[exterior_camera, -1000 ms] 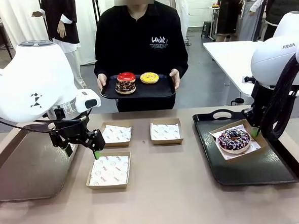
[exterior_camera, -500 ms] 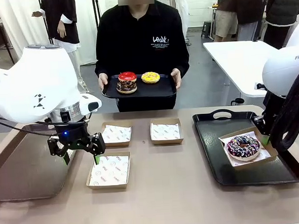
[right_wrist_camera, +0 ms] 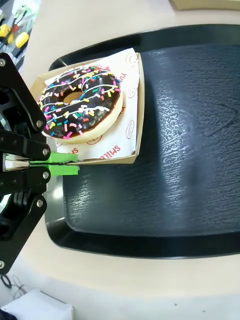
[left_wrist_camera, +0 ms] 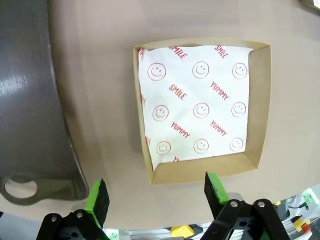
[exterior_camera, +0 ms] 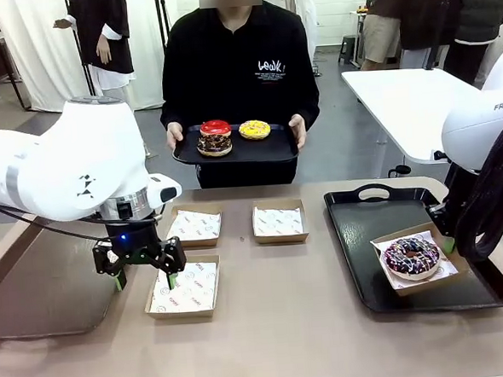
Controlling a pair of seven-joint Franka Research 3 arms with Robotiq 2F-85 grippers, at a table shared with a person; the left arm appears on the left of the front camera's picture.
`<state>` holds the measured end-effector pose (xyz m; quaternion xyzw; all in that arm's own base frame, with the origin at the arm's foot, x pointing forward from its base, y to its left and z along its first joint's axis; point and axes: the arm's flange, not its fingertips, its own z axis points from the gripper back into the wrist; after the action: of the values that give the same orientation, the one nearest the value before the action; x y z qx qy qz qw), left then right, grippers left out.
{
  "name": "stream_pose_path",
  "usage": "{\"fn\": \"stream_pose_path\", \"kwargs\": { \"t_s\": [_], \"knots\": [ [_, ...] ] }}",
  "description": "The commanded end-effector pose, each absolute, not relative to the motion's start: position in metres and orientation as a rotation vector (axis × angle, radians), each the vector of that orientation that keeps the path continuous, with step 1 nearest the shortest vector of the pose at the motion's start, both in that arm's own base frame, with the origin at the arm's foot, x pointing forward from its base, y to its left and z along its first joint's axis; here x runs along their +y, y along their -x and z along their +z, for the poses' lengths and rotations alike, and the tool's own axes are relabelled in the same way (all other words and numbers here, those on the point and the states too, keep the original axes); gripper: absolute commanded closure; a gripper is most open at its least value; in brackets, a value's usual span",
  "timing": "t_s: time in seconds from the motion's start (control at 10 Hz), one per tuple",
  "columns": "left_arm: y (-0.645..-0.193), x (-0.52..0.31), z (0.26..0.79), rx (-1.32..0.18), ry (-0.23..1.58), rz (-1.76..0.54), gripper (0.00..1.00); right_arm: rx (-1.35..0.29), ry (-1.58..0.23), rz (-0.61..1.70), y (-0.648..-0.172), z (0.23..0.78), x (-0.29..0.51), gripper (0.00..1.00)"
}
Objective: Individually package the donuts and arrange them on the tray.
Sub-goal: Place the picked Paper togo box on the Handle tray while simultaneously picking up another Paper togo box from the table with the other hand.
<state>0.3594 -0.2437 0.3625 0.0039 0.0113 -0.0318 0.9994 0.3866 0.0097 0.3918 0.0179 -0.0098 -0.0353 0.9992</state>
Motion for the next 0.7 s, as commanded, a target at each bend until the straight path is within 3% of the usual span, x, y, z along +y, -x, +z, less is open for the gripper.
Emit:
{"fn": "stream_pose_path", "kwargs": {
  "t_s": [0.0, 0.6],
  "knots": [
    [-0.364, -0.254, 0.349, -0.014, -0.042, -0.037, 0.00, -0.032, -0.043, -0.081, -0.385, 0.382, 0.006, 0.99],
    [-0.372, -0.258, 0.326, -0.023, -0.070, -0.033, 0.00, -0.048, -0.058, -0.104, -0.396, 0.365, 0.014, 0.99]
  ]
}}
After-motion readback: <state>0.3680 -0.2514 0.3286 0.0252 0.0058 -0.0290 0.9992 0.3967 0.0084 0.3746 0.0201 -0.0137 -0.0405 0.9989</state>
